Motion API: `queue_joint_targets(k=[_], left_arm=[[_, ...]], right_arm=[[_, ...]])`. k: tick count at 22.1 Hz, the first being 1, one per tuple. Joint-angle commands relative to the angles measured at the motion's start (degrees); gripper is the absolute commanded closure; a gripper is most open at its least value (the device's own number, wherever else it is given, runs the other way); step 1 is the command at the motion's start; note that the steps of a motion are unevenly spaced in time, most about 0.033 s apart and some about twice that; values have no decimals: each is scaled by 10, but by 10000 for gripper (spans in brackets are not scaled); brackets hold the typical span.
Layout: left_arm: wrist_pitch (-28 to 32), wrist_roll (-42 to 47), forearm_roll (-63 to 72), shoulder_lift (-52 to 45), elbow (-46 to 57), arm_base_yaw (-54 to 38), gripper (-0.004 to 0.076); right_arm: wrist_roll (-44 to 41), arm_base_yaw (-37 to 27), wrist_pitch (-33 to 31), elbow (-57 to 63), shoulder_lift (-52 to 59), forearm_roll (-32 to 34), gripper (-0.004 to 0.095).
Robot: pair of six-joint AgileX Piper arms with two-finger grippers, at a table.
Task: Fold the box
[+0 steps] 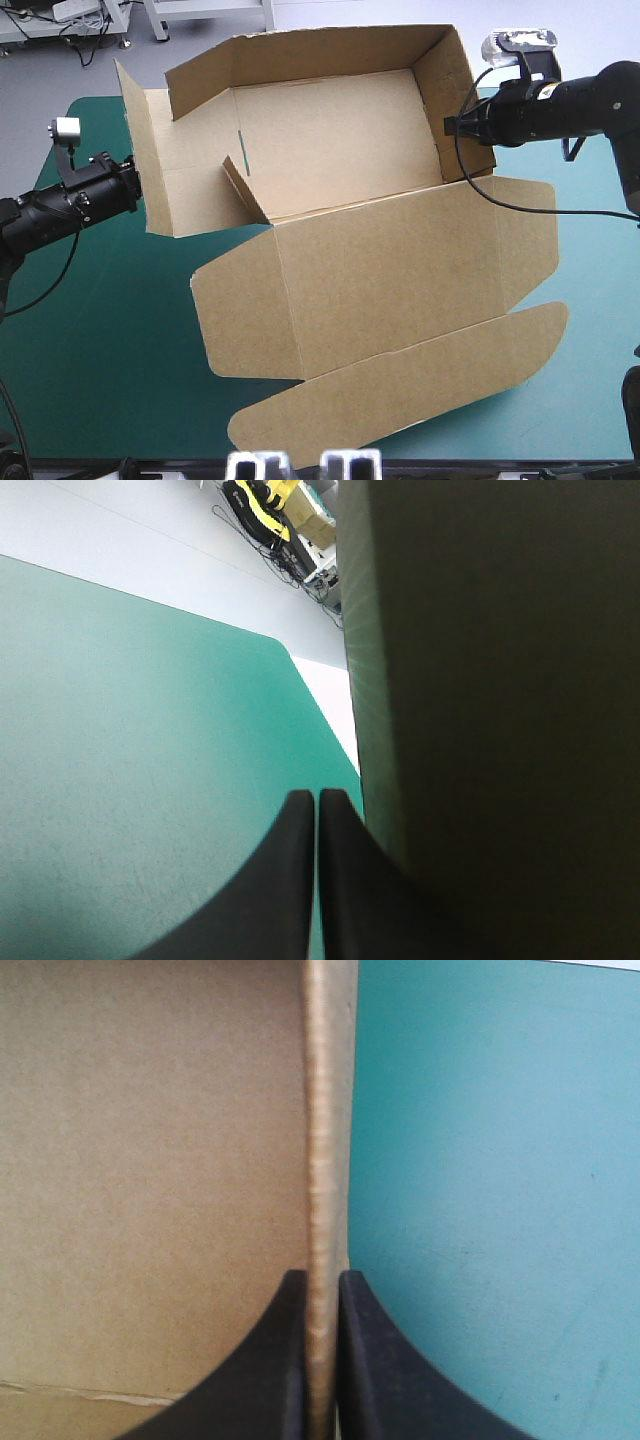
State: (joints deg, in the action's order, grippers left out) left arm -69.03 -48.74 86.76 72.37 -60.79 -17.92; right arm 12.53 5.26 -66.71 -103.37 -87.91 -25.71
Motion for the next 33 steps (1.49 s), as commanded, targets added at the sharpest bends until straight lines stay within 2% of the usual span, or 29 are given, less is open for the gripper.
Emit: queue_joint_targets(k=[1, 11, 19, 24, 33], left_arm=[[-53, -1, 53, -22, -17, 6, 717], [-53, 4, 55, -43, -17, 8, 717], [-53, 1, 54, -55, -17, 8, 717], [-53, 0, 51, -55, -17, 8, 717], [-53, -4, 51, -54, -17, 6, 717]], right_arm=[[-5, -1, 32, -18, 18, 6, 923], [-2, 6, 42, -18, 0, 10, 923], [-6, 58, 74, -18, -26, 39, 923], [-6, 62, 90, -18, -28, 47, 923], [-21, 62, 70, -18, -28, 86, 923]])
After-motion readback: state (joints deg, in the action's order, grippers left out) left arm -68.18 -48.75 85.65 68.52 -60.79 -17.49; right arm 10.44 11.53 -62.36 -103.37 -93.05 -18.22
